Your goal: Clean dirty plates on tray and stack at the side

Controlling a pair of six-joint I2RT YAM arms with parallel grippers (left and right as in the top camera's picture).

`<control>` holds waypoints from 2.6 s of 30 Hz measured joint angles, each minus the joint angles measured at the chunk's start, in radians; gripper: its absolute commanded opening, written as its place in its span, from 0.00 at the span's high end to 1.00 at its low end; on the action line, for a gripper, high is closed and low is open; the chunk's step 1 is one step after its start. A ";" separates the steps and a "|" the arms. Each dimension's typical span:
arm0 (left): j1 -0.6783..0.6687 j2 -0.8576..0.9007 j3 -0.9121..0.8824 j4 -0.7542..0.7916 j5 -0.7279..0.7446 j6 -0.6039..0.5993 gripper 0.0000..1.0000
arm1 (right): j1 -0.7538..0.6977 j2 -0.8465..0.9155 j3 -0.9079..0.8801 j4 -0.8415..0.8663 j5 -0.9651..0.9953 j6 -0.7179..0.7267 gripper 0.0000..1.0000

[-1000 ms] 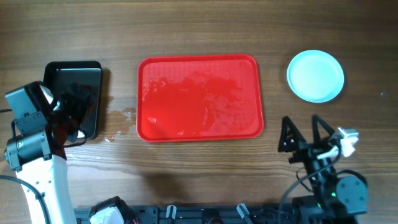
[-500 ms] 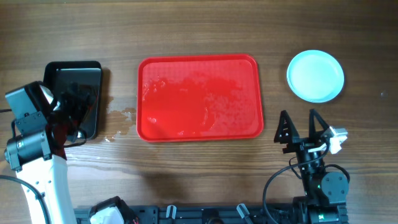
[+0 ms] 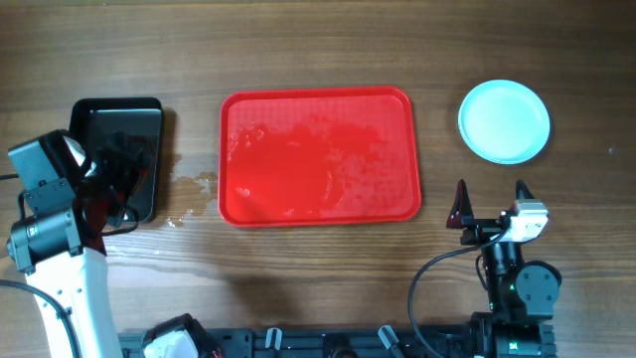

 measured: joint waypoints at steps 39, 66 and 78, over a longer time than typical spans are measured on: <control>0.000 -0.016 0.000 -0.066 -0.072 0.000 0.00 | 0.000 0.000 0.000 0.000 0.000 -0.064 0.00; -0.338 -0.540 -0.544 0.333 -0.143 0.159 0.00 | 0.000 0.000 0.000 0.001 0.000 -0.064 0.00; -0.421 -0.779 -0.851 0.655 -0.144 0.260 0.00 | 0.000 0.000 0.000 0.002 0.000 -0.064 0.00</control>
